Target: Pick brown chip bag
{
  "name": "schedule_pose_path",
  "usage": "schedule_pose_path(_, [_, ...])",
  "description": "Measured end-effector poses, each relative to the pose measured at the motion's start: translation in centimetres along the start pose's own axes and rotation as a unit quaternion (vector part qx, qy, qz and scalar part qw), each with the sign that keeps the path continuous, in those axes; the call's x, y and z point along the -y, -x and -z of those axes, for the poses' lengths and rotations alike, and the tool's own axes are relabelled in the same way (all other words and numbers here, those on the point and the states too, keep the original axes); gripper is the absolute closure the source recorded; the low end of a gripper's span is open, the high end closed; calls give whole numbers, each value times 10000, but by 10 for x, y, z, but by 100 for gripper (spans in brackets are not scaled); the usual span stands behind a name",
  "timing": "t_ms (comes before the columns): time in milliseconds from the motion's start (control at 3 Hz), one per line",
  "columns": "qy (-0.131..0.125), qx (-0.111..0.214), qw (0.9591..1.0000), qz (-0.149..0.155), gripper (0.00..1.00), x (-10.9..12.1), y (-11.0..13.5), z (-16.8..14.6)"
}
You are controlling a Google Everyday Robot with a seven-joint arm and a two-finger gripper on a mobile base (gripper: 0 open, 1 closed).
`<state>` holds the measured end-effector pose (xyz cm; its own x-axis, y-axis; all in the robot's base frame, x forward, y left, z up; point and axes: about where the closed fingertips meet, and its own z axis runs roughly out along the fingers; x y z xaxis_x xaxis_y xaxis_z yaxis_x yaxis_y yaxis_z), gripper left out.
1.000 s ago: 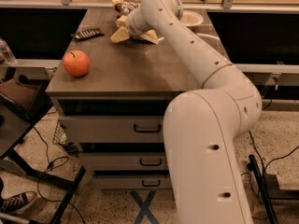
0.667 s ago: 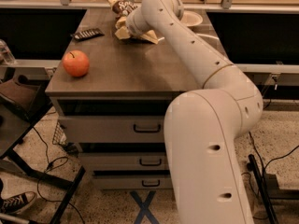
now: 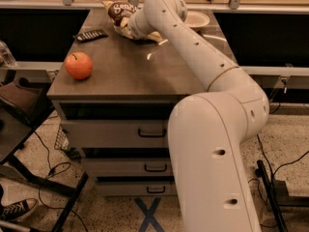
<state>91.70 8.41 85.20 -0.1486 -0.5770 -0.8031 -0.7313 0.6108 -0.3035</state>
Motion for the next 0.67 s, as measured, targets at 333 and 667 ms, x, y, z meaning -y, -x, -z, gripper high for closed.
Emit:
schedule_pose_path(333, [1, 0, 10000, 0, 100, 0, 0, 0])
schedule_pose_path(667, [1, 0, 10000, 0, 100, 0, 1, 0])
